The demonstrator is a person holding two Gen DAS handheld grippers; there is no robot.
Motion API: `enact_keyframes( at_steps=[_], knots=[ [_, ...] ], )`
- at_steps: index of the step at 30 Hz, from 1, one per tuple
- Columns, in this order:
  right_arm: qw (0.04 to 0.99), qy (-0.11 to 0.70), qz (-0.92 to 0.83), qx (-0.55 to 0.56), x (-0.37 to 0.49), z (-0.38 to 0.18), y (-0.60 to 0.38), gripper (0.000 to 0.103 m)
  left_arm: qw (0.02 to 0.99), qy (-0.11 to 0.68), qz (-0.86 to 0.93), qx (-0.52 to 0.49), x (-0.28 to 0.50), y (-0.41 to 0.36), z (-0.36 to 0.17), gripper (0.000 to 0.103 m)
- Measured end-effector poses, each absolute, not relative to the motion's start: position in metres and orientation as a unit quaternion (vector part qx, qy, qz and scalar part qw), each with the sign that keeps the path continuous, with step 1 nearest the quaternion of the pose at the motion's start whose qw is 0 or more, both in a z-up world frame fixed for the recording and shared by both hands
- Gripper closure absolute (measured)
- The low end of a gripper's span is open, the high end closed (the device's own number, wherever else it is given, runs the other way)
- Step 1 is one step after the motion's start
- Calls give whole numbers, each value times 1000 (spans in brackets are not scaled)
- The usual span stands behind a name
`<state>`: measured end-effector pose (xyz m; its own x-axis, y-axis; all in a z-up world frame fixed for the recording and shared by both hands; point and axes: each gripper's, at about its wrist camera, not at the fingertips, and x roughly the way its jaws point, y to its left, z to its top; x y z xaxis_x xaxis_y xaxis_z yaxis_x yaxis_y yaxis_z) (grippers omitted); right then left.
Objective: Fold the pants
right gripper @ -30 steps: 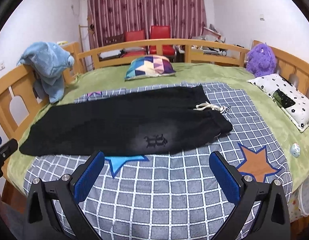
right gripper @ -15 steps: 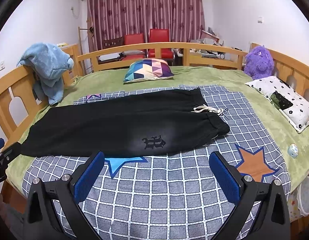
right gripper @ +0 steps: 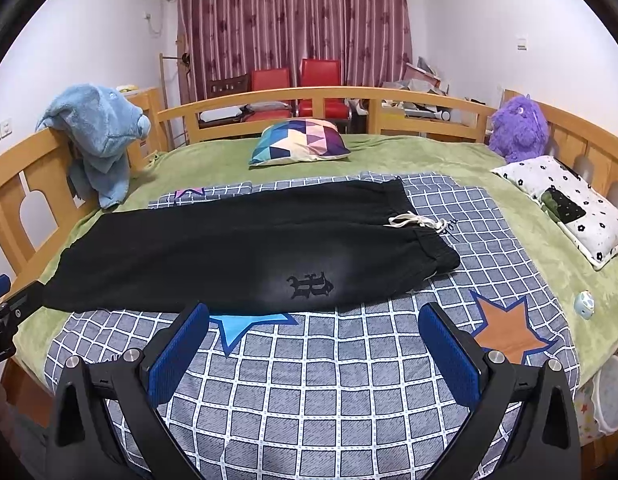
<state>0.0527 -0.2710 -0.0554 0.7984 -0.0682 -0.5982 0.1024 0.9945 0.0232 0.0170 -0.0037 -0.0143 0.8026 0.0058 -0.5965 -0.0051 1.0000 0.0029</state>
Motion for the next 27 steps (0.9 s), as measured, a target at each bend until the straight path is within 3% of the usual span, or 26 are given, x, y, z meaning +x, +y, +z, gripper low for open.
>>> enact_keyframes(
  at_steps=[27],
  knots=[
    [953,299,-52,24,35,-25,-264,0,956,292,6,-18,10,9,6,0]
  ],
)
